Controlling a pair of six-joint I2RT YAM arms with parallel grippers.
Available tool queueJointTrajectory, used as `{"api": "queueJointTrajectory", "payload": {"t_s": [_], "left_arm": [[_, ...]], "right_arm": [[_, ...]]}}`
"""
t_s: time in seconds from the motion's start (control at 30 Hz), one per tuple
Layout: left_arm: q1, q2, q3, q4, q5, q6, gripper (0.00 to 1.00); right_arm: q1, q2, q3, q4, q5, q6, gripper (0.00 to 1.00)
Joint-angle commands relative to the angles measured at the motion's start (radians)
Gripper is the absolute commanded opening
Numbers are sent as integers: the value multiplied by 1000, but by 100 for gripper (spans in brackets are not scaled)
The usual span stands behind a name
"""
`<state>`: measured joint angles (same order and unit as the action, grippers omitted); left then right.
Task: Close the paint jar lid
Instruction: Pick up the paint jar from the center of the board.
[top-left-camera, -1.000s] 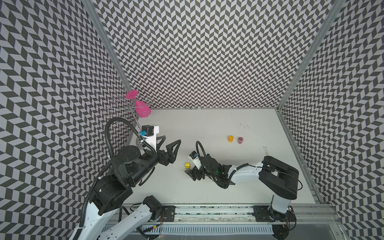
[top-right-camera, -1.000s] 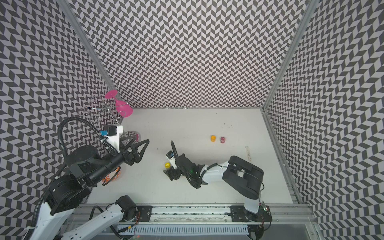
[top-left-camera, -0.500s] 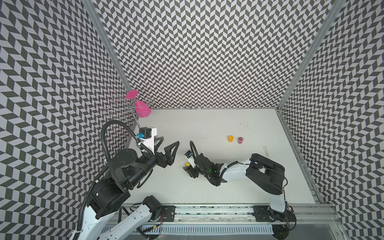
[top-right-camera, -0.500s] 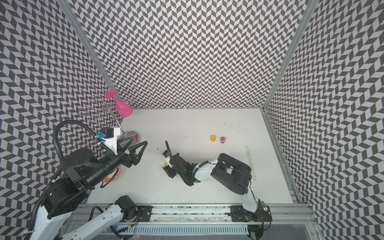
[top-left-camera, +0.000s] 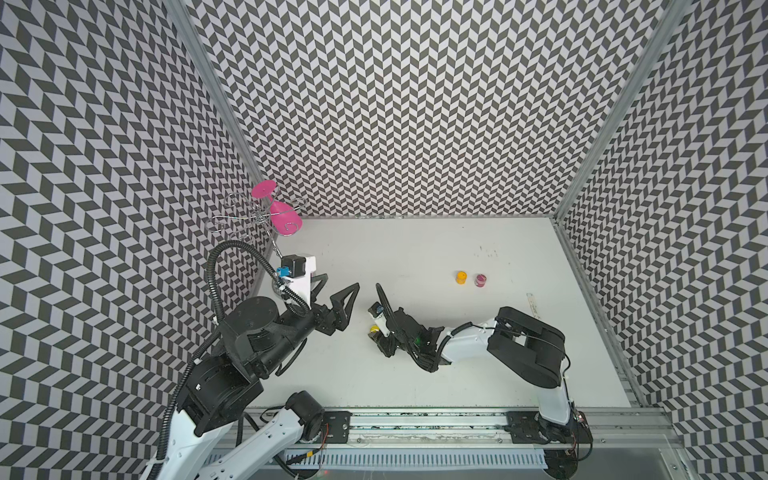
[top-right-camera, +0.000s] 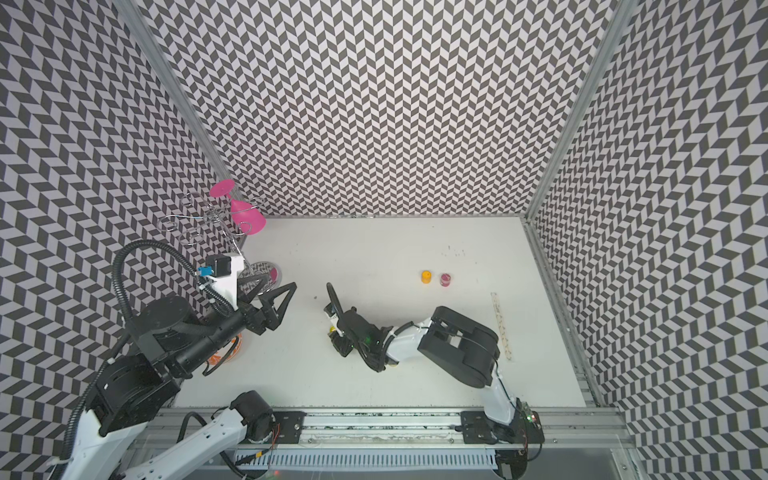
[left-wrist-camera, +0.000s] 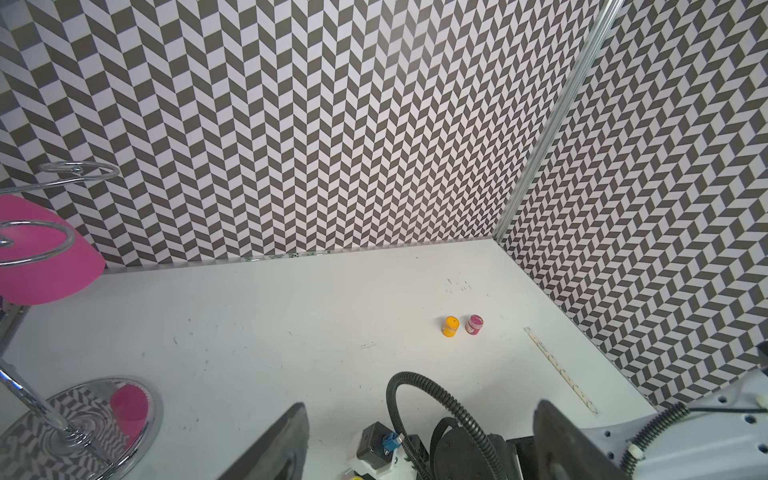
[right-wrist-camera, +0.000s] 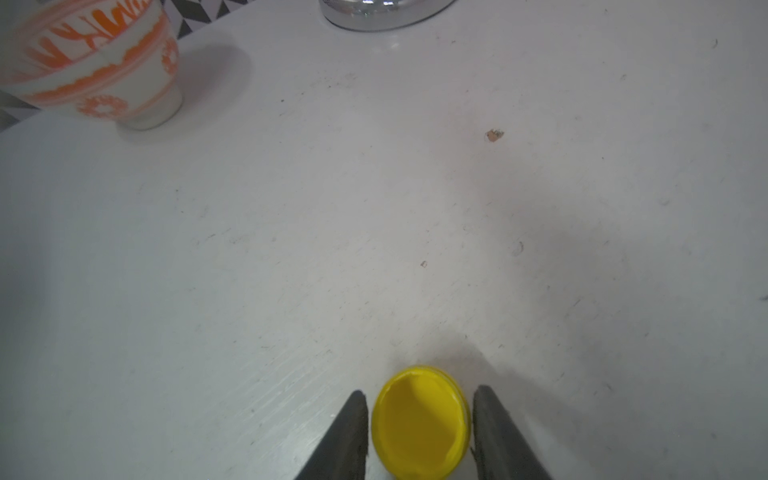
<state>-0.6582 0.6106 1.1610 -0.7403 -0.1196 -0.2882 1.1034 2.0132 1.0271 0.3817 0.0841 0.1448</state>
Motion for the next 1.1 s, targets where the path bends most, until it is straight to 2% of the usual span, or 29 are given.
{"api": "queueJointTrajectory", "payload": {"t_s": [0.0, 0.17, 0.33, 0.53, 0.63, 0.7, 0.77, 0.9, 1.07], "left_arm": [[3, -15, -12, 19, -20, -2, 84], [4, -21, -33, 61, -12, 23, 85], [3, -12, -81, 233, 59, 162, 85], [5, -17, -291, 701, 203, 430, 83], [5, 30, -409, 962, 360, 565, 78], [5, 92, -462, 1102, 415, 634, 74], [5, 166, -495, 1191, 410, 686, 71], [6, 313, -548, 1262, 442, 784, 56], [5, 363, -697, 1409, 385, 795, 53]], "right_arm": [[9, 18, 26, 19, 28, 5, 30], [2, -24, -16, 44, 74, 27, 22], [-73, -187, -134, 52, 40, 57, 18], [-252, -453, -211, -130, -61, 91, 17], [-331, -578, -220, -236, -108, 91, 17], [-370, -649, -221, -284, -135, 92, 17], [-388, -699, -216, -315, -147, 83, 17], [-401, -763, -199, -348, -179, 67, 18], [-401, -804, -191, -327, -236, 61, 18]]}}
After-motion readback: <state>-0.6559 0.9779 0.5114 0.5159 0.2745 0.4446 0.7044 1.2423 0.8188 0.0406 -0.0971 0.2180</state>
